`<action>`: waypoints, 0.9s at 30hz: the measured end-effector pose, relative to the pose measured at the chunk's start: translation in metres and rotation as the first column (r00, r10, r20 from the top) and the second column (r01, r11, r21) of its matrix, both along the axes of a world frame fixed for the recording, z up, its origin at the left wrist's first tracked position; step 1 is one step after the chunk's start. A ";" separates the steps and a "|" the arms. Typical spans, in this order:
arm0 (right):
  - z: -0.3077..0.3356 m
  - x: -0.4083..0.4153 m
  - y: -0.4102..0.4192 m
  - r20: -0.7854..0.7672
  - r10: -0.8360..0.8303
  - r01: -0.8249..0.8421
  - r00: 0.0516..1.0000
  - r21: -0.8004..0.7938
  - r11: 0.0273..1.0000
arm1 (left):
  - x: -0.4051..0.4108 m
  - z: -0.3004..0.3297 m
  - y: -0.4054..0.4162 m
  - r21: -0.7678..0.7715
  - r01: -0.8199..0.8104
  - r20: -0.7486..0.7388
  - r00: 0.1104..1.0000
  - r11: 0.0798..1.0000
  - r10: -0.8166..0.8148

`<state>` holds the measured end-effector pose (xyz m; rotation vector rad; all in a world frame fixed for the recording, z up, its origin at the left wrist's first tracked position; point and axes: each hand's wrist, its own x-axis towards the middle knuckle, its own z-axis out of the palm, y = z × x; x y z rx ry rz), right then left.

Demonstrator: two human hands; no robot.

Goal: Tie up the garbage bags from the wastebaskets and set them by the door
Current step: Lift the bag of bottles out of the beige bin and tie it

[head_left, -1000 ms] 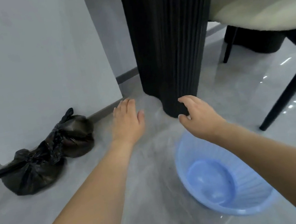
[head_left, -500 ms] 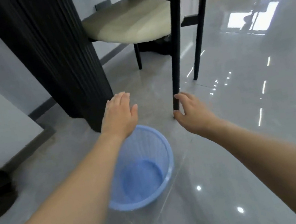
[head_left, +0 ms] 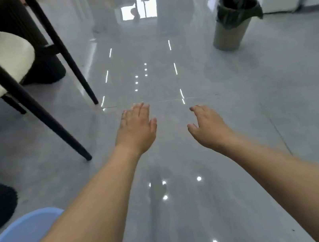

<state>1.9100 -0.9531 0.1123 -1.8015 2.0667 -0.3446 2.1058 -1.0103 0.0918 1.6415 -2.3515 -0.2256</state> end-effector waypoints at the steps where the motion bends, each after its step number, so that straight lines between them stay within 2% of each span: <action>1: 0.016 -0.018 0.005 -0.004 -0.042 0.042 0.999 0.017 0.999 | -0.022 0.016 -0.001 0.011 0.049 0.001 0.999 0.999 -0.049; 4: 0.082 -0.068 0.022 -0.013 -0.154 0.154 0.988 0.049 0.987 | -0.078 0.080 -0.006 0.018 0.169 0.010 0.985 0.985 -0.170; 8: 0.201 -0.117 0.047 -0.028 -0.272 0.273 0.962 0.038 0.961 | -0.134 0.200 -0.010 0.007 0.280 0.007 0.960 0.960 -0.280; 16: 0.481 -0.175 0.091 0.007 -0.402 0.402 0.916 -0.048 0.914 | -0.193 0.480 0.015 -0.072 0.413 0.033 0.911 0.908 -0.412; 19: 0.567 -0.181 0.119 0.022 -0.431 0.431 0.902 -0.075 0.899 | -0.202 0.567 0.038 -0.098 0.405 -0.009 0.913 0.909 -0.408; 23: 0.643 -0.188 0.154 0.026 -0.466 0.465 0.885 -0.108 0.879 | -0.216 0.659 0.057 -0.158 0.391 -0.035 0.916 0.907 -0.400; 27: 0.682 -0.197 0.176 0.037 -0.490 0.490 0.871 -0.145 0.859 | -0.235 0.706 0.072 -0.164 0.430 -0.021 0.898 0.888 -0.439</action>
